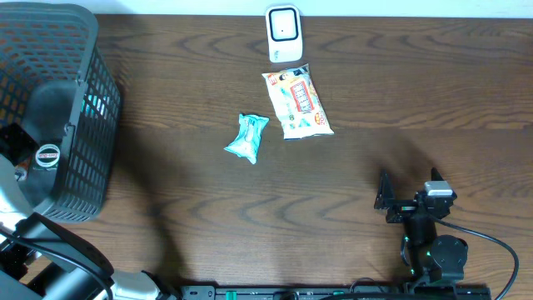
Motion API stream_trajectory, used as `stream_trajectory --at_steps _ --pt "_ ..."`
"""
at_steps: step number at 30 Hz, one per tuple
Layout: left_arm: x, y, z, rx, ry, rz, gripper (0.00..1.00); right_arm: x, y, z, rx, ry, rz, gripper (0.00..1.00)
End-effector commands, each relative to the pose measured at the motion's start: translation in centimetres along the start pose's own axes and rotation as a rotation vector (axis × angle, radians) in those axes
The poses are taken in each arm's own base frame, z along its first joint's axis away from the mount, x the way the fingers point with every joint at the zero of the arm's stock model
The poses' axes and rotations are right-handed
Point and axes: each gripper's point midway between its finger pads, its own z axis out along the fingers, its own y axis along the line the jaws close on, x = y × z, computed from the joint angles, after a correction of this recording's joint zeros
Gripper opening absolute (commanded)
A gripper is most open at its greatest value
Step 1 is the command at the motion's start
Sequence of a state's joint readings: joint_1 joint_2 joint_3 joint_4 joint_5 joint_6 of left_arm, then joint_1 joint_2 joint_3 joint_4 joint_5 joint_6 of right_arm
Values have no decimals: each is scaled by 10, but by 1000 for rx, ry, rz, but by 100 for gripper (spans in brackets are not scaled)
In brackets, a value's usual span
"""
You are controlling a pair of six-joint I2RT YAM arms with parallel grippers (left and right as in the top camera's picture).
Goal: Scan the item barcode
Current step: 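Grasp the orange-and-white tissue pack with the left gripper and lift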
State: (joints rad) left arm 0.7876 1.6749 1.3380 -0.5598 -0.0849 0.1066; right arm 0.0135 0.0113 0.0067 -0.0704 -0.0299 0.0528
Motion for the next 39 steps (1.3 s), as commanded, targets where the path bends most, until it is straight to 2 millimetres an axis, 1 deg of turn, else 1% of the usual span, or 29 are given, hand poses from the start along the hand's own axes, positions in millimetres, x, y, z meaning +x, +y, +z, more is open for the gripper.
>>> stream_trajectory --at_steps 1,3,8,9,10,12,13,14,19,21,26,28,30,31,39 --pt "-4 3 -1 -10 -9 9 91 1 3 0 -14 2 13 99" --pt "-1 1 4 1 5 24 91 1 3 0 -15 2 13 99" --pt "6 -3 18 10 40 133 91 1 3 0 -15 2 13 99" --pt "9 -4 25 13 51 193 91 1 3 0 -15 2 13 99" --pt "10 -4 28 14 58 217 91 1 3 0 -15 2 13 99" --pt "15 -5 35 18 79 248 91 1 3 0 -15 2 13 99" --pt "20 -6 44 20 97 257 91 1 3 0 -15 2 13 99" --pt "21 -7 48 20 103 263 91 1 3 0 -15 2 13 99" --pt "24 4 64 -56 122 276 91 1 3 0 -14 2 13 99" --pt "23 4 67 -59 120 284 86 1 3 0 -15 2 13 99" --pt "19 2 74 -55 100 294 84 1 3 0 -14 2 13 99" --pt "17 -1 75 -37 90 292 77 1 3 0 -14 2 13 99" --pt "16 -4 77 -21 83 291 66 1 3 0 -14 2 13 99" --pt "16 -6 77 -12 82 290 63 1 3 0 -15 2 13 99" --pt "31 -10 95 8 130 294 63 1 3 0 -15 2 13 99"
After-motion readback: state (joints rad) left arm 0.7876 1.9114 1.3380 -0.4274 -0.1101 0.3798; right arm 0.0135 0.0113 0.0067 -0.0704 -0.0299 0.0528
